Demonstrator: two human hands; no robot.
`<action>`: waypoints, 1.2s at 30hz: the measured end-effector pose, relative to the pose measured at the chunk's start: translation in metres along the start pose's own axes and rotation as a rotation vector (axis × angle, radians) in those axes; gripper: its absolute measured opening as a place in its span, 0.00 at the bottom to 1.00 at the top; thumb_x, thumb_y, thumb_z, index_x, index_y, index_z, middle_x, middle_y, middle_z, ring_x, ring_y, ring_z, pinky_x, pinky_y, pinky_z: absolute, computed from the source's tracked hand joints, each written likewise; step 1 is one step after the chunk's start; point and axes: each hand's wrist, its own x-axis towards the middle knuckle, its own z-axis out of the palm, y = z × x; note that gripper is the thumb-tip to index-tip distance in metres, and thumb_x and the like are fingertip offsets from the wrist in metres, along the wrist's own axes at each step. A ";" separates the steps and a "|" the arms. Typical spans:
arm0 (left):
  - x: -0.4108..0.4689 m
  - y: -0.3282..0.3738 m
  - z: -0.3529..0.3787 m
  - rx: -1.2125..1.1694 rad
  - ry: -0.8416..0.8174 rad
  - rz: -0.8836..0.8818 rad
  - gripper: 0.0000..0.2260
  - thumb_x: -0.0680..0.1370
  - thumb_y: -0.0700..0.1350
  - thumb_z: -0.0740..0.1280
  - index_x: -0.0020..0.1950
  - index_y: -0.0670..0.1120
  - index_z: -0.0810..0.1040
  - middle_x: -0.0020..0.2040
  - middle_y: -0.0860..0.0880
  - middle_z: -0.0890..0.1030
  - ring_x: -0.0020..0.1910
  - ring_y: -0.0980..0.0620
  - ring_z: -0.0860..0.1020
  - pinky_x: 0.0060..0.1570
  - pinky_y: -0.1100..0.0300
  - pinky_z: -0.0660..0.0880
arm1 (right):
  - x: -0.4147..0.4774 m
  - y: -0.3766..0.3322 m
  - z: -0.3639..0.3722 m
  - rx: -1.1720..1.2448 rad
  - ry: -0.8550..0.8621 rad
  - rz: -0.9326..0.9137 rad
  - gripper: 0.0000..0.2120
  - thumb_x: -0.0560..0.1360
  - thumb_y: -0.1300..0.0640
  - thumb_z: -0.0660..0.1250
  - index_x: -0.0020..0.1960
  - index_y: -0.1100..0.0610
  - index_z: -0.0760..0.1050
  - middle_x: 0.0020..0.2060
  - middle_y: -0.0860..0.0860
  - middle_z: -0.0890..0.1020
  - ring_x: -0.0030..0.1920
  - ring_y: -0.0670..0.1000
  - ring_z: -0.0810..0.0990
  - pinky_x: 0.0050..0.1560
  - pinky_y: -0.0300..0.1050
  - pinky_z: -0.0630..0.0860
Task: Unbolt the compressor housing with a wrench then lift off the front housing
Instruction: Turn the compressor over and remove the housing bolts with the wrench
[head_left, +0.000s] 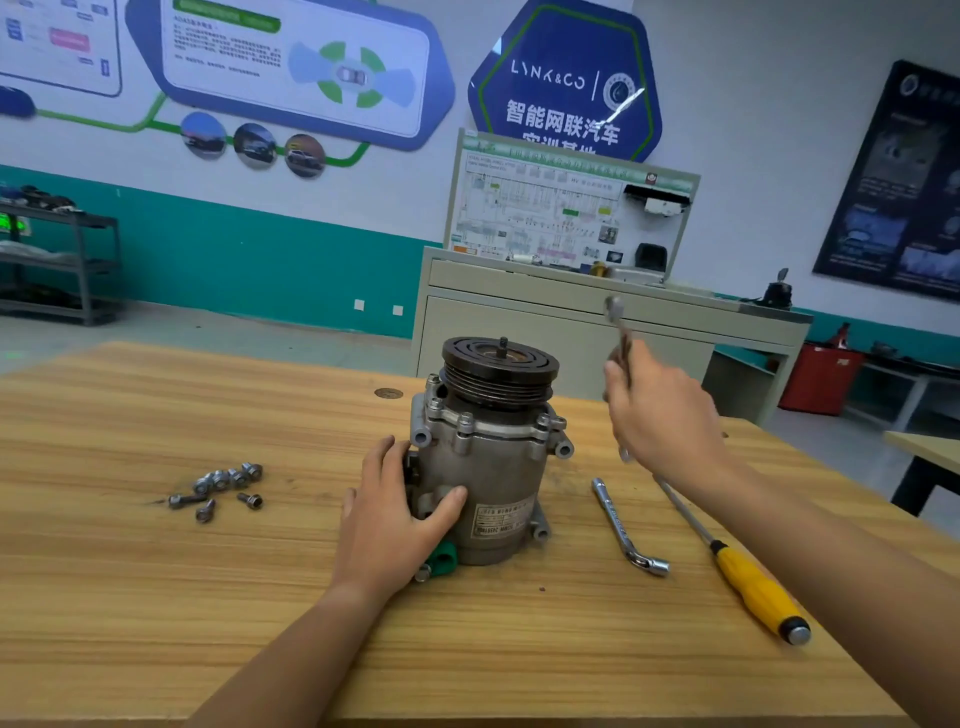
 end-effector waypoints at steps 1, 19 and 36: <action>0.000 0.000 0.000 0.018 0.002 0.002 0.36 0.72 0.62 0.65 0.74 0.46 0.60 0.74 0.52 0.58 0.71 0.52 0.62 0.68 0.43 0.62 | -0.007 -0.003 -0.007 0.095 -0.011 0.028 0.10 0.81 0.52 0.50 0.52 0.56 0.67 0.30 0.49 0.74 0.31 0.52 0.76 0.31 0.48 0.73; -0.002 0.006 -0.002 0.006 0.001 0.006 0.36 0.71 0.61 0.64 0.74 0.46 0.60 0.74 0.51 0.59 0.71 0.52 0.62 0.68 0.44 0.62 | -0.021 -0.028 -0.026 -0.478 -0.409 -0.148 0.13 0.76 0.62 0.55 0.58 0.52 0.67 0.28 0.47 0.63 0.27 0.46 0.61 0.23 0.40 0.57; 0.000 0.002 0.000 0.001 -0.011 0.009 0.36 0.70 0.62 0.63 0.73 0.46 0.60 0.72 0.51 0.61 0.69 0.52 0.64 0.66 0.47 0.66 | 0.006 -0.019 -0.030 -0.765 -0.573 -0.340 0.15 0.76 0.65 0.55 0.62 0.57 0.65 0.29 0.49 0.65 0.27 0.48 0.64 0.24 0.40 0.59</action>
